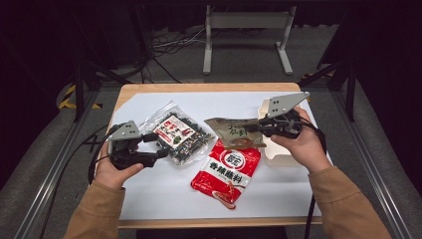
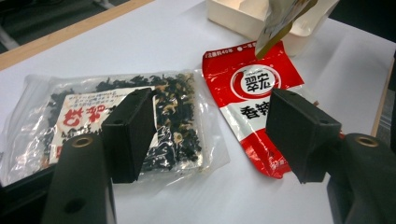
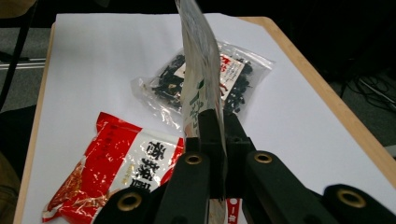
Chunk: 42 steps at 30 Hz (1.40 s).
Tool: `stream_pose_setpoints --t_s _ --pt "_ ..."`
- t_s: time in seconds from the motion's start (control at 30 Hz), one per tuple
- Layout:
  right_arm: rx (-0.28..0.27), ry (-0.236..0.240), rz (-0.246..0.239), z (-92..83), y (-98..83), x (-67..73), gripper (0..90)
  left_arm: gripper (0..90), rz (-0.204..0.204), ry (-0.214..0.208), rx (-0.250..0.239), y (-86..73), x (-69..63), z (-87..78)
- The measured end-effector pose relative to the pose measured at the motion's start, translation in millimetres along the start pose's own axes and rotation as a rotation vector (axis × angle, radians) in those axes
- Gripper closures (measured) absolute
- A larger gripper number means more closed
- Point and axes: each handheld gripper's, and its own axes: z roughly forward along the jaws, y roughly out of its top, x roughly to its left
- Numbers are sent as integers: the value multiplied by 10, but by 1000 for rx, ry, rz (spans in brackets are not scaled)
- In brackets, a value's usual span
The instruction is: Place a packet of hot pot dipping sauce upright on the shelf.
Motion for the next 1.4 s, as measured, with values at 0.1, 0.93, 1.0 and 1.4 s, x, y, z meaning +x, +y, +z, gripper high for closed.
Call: stream_pose_setpoints --t_s 0.1,0.93,1.0,1.4 --pt "-7 -15 -5 -32 -11 -49 896 303 1 13 1 -30 6 -23" --pt "-73 -168 30 -323 -185 -606 895 184 -25 49 -84 -243 251 8" --pt "-78 -173 32 -331 -187 -634 895 184 -35 50 -91 -251 255 4" --pt "-77 -227 63 -381 -247 -814 895 175 -49 52 -72 -291 284 1"
